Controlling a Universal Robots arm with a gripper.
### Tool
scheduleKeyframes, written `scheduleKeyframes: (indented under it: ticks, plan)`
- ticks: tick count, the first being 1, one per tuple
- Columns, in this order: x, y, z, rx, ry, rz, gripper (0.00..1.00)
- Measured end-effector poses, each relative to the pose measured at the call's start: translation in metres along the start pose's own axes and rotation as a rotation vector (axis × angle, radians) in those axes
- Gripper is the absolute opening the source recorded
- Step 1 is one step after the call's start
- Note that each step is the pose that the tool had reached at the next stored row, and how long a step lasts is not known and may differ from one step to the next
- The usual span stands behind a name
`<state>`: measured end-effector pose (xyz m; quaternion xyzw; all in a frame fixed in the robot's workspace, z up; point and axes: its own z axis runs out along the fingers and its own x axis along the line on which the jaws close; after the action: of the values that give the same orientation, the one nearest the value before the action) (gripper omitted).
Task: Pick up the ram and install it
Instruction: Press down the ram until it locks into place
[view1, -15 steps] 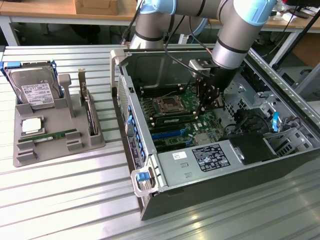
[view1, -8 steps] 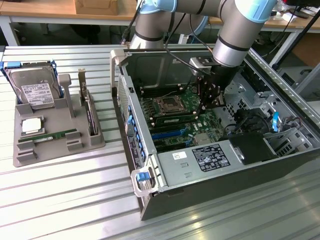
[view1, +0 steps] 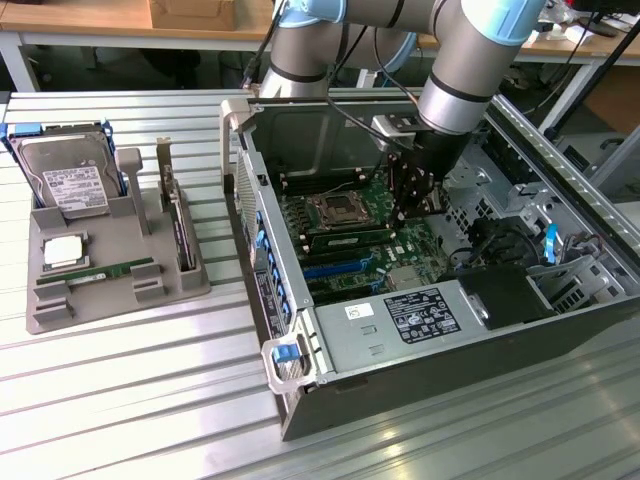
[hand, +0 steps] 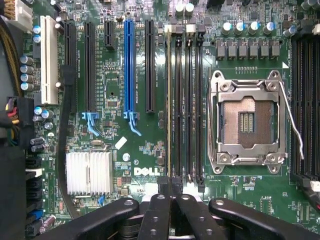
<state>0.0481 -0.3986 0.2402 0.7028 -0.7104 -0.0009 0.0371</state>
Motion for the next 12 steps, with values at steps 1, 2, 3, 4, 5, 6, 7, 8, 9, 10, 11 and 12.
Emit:
scheduleKeyframes:
  ticks: [1, 2, 3, 4, 5, 6, 7, 8, 9, 10, 11, 12]
  plan:
    - [0.000, 0.0030, 0.0002, 0.0000, 0.0000, 0.000, 0.11]
    - [0.000, 0.0057, 0.0003, 0.0000, 0.0000, 0.000, 0.11]
    - [0.000, 0.0088, 0.0005, 0.0000, 0.0001, 0.000, 0.11]
    - [0.000, 0.0111, 0.0006, 0.0000, -0.0001, 0.000, 0.11]
    - [0.000, 0.0148, 0.0008, 0.0000, 0.0000, 0.000, 0.11]
    - [0.000, 0.0194, 0.0011, 0.0000, 0.0000, 0.000, 0.11]
    - [0.000, 0.0215, 0.0013, 0.0000, 0.0000, 0.000, 0.11]
    - [0.000, 0.0248, 0.0015, 0.0000, -0.0001, 0.000, 0.11]
    - [0.000, 0.0283, 0.0017, 0.0000, 0.0000, 0.000, 0.11]
    - [0.000, 0.0312, 0.0019, 0.0000, 0.0000, 0.000, 0.11]
    - [0.000, 0.0345, 0.0022, 0.0000, 0.0000, 0.000, 0.11]
    - [0.000, 0.0377, 0.0024, 0.0000, 0.0000, 0.000, 0.11]
